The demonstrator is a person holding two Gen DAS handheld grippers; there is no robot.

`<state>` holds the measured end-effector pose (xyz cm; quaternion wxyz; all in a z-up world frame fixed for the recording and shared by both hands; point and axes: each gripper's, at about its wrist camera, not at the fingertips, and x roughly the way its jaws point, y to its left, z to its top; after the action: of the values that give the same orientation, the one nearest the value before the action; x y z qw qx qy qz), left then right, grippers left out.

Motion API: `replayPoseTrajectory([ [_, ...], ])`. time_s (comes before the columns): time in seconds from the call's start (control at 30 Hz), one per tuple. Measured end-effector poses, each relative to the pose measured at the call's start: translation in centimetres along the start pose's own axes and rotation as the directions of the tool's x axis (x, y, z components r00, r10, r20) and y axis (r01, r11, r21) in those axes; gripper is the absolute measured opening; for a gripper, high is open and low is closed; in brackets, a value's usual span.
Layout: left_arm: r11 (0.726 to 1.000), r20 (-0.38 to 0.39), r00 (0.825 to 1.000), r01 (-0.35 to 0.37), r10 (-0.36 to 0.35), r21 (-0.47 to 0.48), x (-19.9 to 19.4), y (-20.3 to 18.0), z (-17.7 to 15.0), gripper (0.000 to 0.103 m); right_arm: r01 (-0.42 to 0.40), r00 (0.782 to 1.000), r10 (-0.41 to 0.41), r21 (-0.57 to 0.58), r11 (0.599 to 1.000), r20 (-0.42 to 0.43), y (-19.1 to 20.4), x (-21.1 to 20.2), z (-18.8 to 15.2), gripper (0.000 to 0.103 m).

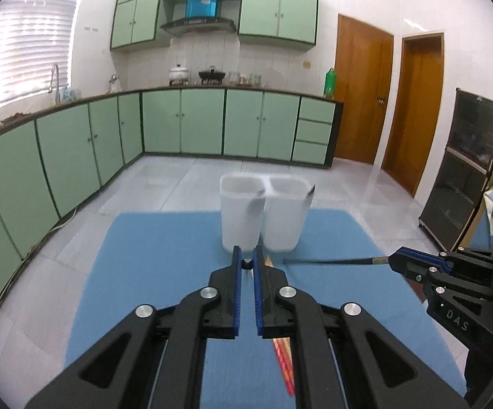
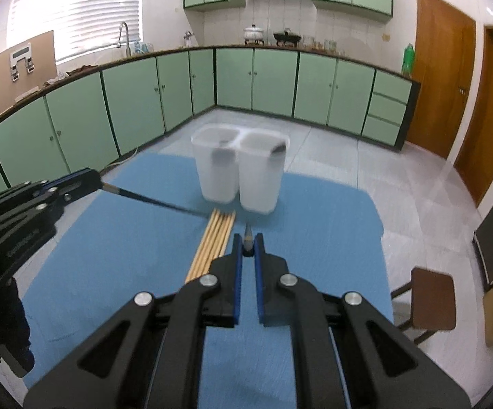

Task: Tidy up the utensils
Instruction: 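Carry both black chopsticks up and drop them into the white holder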

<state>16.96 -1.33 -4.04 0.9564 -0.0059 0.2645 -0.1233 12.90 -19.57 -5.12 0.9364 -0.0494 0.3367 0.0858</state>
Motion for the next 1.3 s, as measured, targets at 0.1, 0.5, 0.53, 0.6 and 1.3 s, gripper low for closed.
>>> replayPoseTrajectory([
  [0.1, 1.000, 0.017, 1.000, 0.023, -0.022, -0.004, 0.6, 0.2, 1.6, 0.007, 0.015, 0.999, -0.014, -0.024, 1.000, 0.028, 0.0, -0.3, 1.9, 0.006],
  [0.5, 0.997, 0.041, 0.997, 0.067, -0.066, -0.034, 3.4, 2.2, 6.0, 0.007, -0.046, 0.996, 0.048, -0.025, 0.999, 0.077, -2.1, 0.7, 8.7, 0.006],
  [0.53, 0.997, 0.042, 0.997, 0.073, -0.071, -0.035, 3.6, 2.2, 6.3, 0.007, -0.049, 0.996, 0.051, -0.023, 0.999, 0.072, -2.4, 0.9, 9.2, 0.006],
  [0.6, 0.996, 0.046, 0.996, 0.079, -0.078, -0.032, 3.9, 2.2, 7.0, 0.007, -0.067, 0.996, 0.068, -0.017, 0.998, 0.061, -3.1, 1.4, 10.4, 0.006],
  [1.3, 0.997, 0.313, 0.947, 0.069, -0.072, 0.021, 2.8, 1.3, 18.2, 0.006, -0.193, 0.953, 0.171, 0.067, 0.979, 0.251, -8.5, 2.1, 22.0, 0.006],
])
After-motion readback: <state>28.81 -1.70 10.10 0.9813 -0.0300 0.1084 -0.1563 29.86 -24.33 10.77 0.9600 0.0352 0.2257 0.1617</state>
